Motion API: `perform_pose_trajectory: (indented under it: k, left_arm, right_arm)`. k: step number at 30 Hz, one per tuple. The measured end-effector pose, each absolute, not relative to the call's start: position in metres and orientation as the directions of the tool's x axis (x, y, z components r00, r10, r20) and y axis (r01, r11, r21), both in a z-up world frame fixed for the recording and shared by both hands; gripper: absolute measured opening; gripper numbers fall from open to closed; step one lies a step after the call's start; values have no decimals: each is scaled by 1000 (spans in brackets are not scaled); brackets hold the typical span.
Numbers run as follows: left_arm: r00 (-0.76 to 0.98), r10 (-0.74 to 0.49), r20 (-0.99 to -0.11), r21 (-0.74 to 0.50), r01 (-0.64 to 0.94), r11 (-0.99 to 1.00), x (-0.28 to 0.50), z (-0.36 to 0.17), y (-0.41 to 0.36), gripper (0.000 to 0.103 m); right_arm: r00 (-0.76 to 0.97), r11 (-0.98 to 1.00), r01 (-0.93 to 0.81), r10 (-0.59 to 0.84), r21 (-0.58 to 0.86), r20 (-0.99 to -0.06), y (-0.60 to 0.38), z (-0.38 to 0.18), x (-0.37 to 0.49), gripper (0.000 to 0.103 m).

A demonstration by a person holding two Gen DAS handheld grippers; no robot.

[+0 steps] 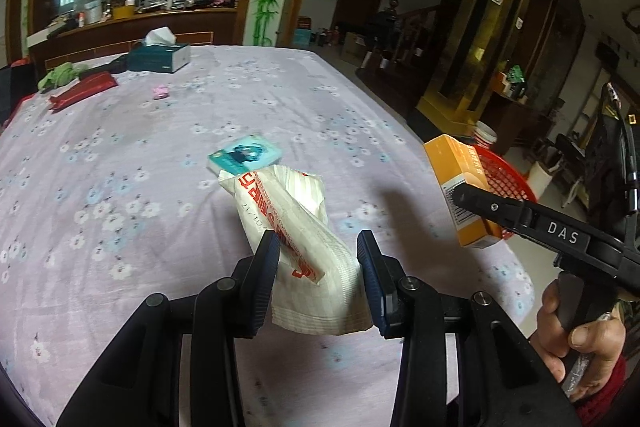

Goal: Collect trash
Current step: 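Lift the white wrapper and orange tissue box above the table with both tools, then carry the wrapper and orange box over the red wastebasket with both tools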

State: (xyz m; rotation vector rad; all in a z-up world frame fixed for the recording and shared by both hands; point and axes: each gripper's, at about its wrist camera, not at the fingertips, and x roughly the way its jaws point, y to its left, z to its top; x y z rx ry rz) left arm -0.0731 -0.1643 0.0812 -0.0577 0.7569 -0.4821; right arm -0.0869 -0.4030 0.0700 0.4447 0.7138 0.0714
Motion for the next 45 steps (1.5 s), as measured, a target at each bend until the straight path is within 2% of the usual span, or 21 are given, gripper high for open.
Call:
perform_pose_trajectory:
  k: [11, 27, 35, 45]
  left_arm:
    - [588, -488, -645, -196, 489, 850, -73, 96, -209, 39]
    - [442, -656, -612, -229, 695, 681, -72, 130, -333, 39]
    - [373, -701, -608, -254, 745, 616, -60, 132, -405, 39]
    - [319, -687, -653, -272, 748, 606, -22, 98, -481, 41]
  right_arm:
    - [780, 876, 117, 210, 467, -590, -443, 77, -101, 51]
    - [845, 816, 283, 36, 505, -533, -583, 117, -148, 52]
    - [834, 780, 330, 23, 532, -551, -625, 109, -144, 52]
    - [802, 745, 395, 6, 538, -597, -664, 88, -113, 54]
